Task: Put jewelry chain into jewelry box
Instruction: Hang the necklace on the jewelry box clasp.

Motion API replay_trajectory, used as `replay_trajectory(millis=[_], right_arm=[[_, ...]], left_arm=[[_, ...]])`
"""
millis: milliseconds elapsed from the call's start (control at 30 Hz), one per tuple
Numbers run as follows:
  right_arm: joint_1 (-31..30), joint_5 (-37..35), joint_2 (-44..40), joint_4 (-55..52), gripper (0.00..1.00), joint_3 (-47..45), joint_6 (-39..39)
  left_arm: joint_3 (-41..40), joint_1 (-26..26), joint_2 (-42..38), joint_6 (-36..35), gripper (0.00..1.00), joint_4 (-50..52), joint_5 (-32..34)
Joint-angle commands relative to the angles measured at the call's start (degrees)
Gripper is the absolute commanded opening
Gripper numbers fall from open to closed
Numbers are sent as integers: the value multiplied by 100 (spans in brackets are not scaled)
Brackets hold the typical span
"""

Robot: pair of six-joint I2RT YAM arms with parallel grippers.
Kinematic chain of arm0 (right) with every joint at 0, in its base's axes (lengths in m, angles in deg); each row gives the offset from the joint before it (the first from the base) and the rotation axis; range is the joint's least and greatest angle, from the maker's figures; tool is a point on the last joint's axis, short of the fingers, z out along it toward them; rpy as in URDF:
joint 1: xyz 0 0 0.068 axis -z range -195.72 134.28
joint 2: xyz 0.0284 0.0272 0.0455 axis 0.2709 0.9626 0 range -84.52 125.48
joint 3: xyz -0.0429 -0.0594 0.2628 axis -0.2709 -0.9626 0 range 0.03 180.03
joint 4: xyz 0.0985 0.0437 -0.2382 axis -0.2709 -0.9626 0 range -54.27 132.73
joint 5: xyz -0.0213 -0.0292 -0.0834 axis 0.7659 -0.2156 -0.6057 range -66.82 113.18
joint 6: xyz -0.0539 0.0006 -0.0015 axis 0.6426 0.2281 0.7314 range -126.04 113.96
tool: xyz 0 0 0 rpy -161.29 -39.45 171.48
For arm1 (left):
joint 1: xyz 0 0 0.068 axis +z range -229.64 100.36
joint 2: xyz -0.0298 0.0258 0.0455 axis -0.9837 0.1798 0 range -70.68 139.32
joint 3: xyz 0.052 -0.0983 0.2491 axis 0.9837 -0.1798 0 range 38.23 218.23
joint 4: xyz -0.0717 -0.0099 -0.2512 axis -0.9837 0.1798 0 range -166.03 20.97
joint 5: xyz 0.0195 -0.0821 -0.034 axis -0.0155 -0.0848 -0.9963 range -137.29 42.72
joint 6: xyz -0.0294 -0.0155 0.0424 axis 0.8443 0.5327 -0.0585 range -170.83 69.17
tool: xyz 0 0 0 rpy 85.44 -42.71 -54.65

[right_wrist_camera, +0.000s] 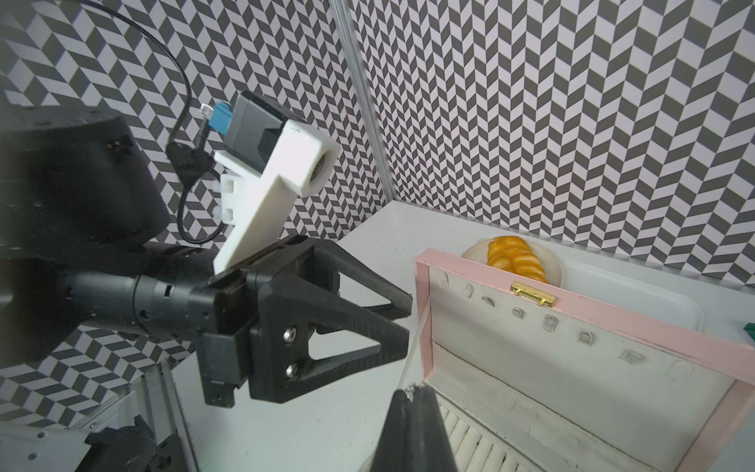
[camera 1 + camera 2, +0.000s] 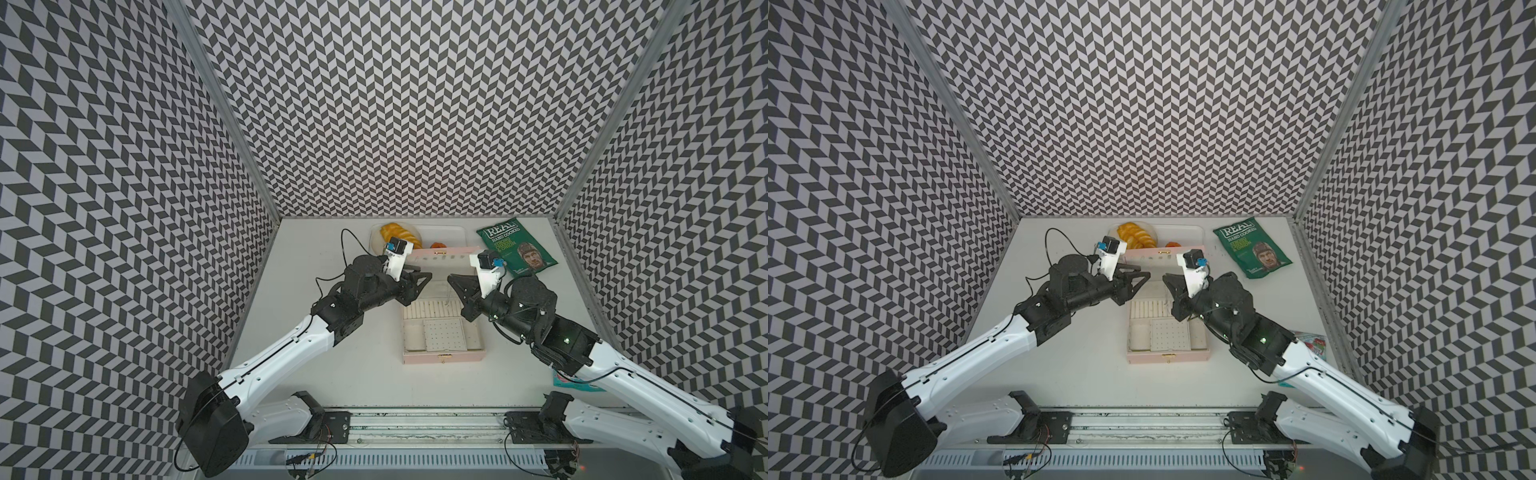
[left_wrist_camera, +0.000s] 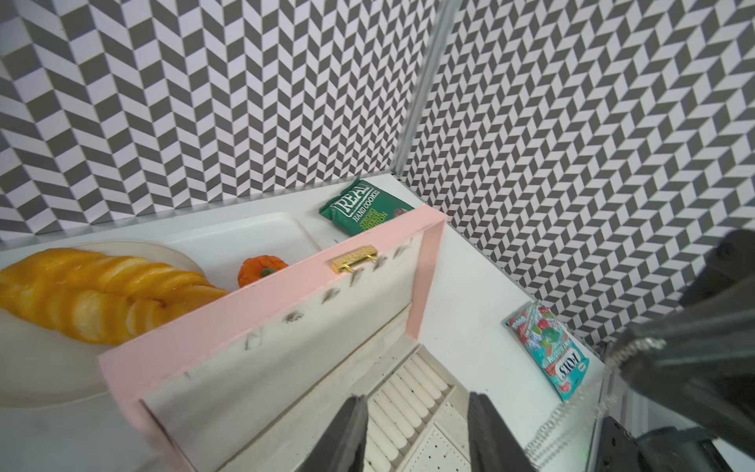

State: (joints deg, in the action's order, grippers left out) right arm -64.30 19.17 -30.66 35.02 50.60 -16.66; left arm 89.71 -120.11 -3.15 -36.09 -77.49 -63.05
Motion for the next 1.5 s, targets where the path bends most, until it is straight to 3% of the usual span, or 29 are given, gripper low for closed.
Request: replay_trajectory(millis=[0,467,1367,1467], right_arm=[[15,139,65,-40,0,288,-24],[15,126,133,-337,0,582,2],[15,76,-34,-398,0,518,-90],[15,76,-51,-390,0,503,-101]], left_arm=[[-234,-104,-123,-332,43,-427,-328],[-221,-376,142,-456,40,-968,-541],[75,-635,584,-477,31,-1297,-323],[72,-646,571,-465,24,-1322,-309]])
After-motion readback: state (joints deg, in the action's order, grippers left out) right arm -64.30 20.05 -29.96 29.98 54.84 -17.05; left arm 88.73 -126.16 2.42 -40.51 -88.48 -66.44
